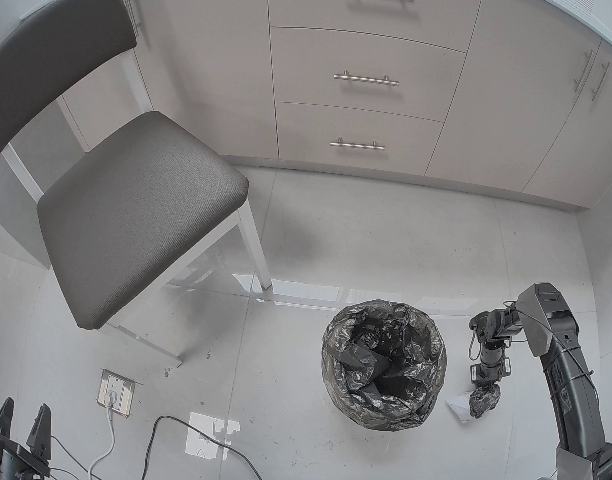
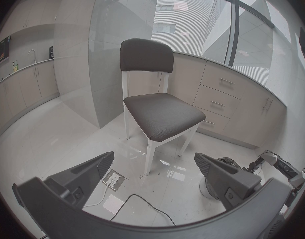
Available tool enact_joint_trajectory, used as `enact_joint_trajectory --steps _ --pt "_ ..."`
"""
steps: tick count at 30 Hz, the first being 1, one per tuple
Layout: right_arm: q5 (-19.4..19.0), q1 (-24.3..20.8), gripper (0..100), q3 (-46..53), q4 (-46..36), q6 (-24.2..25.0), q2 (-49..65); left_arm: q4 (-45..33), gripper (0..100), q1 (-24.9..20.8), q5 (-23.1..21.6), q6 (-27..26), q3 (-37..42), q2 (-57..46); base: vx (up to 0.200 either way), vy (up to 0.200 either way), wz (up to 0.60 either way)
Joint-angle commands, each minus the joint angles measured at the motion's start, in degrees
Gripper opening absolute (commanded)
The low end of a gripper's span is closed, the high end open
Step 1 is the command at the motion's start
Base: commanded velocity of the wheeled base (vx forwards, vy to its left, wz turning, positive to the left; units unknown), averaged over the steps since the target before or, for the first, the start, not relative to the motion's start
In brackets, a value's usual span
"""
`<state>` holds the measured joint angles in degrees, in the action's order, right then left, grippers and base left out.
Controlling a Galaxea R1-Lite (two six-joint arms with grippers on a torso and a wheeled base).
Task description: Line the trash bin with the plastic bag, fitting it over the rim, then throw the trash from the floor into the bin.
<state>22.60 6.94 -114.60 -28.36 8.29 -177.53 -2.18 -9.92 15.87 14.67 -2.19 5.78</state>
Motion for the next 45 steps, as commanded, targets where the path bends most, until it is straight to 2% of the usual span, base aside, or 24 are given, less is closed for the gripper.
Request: enact_joint_trajectory --steps 1,8,12,16,17,21,23,26,34,39,45 --pt "-0.5 -0.3 0 0.0 -6.8 -0.2 -0.1 0.0 100 0.0 0.0 0.0 0.0 0.1 0.000 0.000 0.00" --pt "-5.6 -0.7 0 0.0 -20.3 -0.2 4.1 0.0 100 0.0 0.1 0.1 0.0 0.0 0.000 0.000 0.00" --pt "-7.0 -0.7 0 0.0 -27.8 -0.4 8.4 0.1 100 0.0 0.2 0.3 0.0 0.0 0.000 0.000 0.00" --pt "-8.5 -0.6 0 0.0 -30.9 -0.3 9.7 0.1 100 0.0 0.3 0.4 0.0 0.0 0.000 0.000 0.00" --pt "-10.4 -0.6 0 0.0 -37.0 -0.4 12.4 0.1 100 0.0 0.3 0.4 0.0 0.0 0.000 0.000 0.00" --pt "-12.9 -0.7 0 0.0 -42.7 -0.4 15.3 0.1 100 0.0 0.3 0.4 0.0 0.0 0.000 0.000 0.00" --pt "-15.7 -0.7 0 0.0 -45.6 -0.2 17.3 0.1 100 0.0 0.4 0.4 0.0 0.0 0.000 0.000 0.00" --pt "-18.7 -0.7 0 0.0 -47.3 0.1 20.2 0.1 100 0.0 0.4 0.4 0.0 0.0 0.000 0.000 0.00" --pt "-20.8 -2.5 0 0.0 -52.2 0.1 26.7 0.1 100 0.0 0.4 0.4 0.0 0.0 0.000 0.000 0.00" --pt "-26.7 -4.5 0 0.0 -55.4 2.3 30.9 0.1 100 0.0 0.4 0.5 0.0 0.1 0.000 0.000 0.00" --pt "-27.6 -7.4 0 0.0 -55.3 4.8 35.4 0.1 100 -0.1 0.4 0.7 0.0 0.1 0.000 0.000 0.00"
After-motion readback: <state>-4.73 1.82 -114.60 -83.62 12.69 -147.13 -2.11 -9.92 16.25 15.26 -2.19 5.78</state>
